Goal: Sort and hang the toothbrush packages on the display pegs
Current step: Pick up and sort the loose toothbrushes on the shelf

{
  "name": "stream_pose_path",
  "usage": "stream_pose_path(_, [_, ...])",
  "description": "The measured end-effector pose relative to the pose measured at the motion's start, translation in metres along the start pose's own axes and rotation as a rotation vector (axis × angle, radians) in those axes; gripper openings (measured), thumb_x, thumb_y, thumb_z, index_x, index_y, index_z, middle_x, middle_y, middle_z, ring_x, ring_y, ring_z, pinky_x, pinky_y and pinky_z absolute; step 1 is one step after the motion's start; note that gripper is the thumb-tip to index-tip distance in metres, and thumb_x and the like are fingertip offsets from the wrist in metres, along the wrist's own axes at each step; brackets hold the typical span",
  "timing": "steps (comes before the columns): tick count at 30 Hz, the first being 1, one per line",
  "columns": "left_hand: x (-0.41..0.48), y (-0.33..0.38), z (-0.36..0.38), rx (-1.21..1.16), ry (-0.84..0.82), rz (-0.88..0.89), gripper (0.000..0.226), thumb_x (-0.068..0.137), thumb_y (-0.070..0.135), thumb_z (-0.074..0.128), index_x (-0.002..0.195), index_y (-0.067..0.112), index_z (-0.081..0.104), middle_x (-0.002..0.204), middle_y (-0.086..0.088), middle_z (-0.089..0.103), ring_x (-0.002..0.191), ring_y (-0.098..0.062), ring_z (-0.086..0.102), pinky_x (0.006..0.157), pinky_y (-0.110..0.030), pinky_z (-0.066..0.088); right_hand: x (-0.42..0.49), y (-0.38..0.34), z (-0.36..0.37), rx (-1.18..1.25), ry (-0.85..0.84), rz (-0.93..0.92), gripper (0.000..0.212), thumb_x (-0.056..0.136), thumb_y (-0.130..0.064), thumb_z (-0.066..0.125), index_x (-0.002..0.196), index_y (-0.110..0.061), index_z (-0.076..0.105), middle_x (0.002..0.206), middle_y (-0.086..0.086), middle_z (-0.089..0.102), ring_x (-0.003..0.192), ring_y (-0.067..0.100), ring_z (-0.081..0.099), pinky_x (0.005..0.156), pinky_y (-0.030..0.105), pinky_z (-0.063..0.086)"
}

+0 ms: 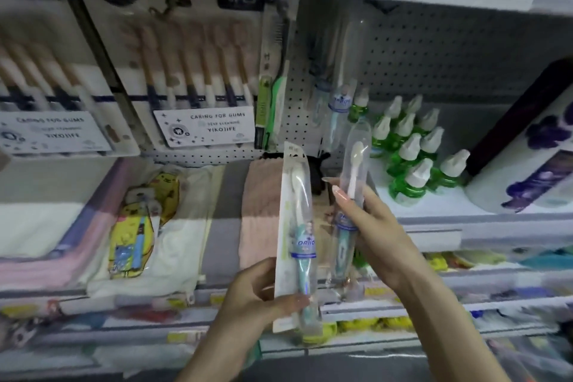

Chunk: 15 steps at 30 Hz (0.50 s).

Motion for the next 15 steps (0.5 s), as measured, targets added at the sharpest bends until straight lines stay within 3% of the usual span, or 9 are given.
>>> stream_pose_path(2, [-0.001, 0.003, 0.001, -0.020, -0.015, 0.042, 0.046, 0.047, 0.006, 0.086, 0.088, 0.025, 0.078, 0.092, -0.007, 0.076, 0.080, -0.013, 0.072, 0.062, -0.020, 0.053, -0.002, -0.010, -0.006, -0.057, -0.062, -0.054, 0.026, 0.081, -0.036, 0.059, 0.105, -0.030, 0.067, 0.083, -0.009, 0.067, 0.076, 0.003, 0.063, 0.067, 0.020, 0.052])
stream_pose_path(7, [-0.006, 0.014, -0.002, -0.088, -0.008, 0.116, 0.060, 0.030, 0.015, 0.089, 0.087, 0.028, 0.078, 0.090, -0.010, 0.076, 0.079, -0.018, 0.073, 0.060, -0.021, 0.055, 0.003, -0.035, -0.006, -0.125, -0.113, -0.164, 0.022, 0.080, -0.044, 0.061, 0.092, -0.025, 0.064, 0.077, 0.000, 0.056, 0.075, 0.012, 0.056, 0.074, 0.033, 0.047])
stream_pose_path(12, [-0.010, 0.020, -0.011, -0.118, 0.013, 0.161, 0.081, 0.011, 0.030, 0.098, 0.089, 0.023, 0.079, 0.093, -0.016, 0.075, 0.080, -0.025, 0.073, 0.060, -0.025, 0.057, 0.006, -0.071, 0.001, -0.260, -0.102, -0.281, 0.050, 0.078, -0.043, 0.064, 0.105, -0.002, 0.055, 0.098, 0.028, 0.059, 0.083, 0.019, 0.061, 0.081, 0.043, 0.055])
stream_pose_path(15, [-0.010, 0.022, -0.016, -0.100, 0.021, 0.181, 0.082, 0.012, 0.030, 0.098, 0.091, 0.023, 0.078, 0.095, -0.017, 0.074, 0.082, -0.027, 0.073, 0.060, -0.025, 0.057, 0.004, -0.080, 0.002, -0.242, -0.103, -0.349, 0.034, 0.079, -0.047, 0.069, 0.093, -0.017, 0.063, 0.096, 0.027, 0.059, 0.083, 0.020, 0.060, 0.084, 0.049, 0.053])
Point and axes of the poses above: each hand's wrist, its own x-axis towards the middle knuckle, its own z-axis out of the palm, y = z × x, the point moved 5 cm from there along x, towards the middle knuckle
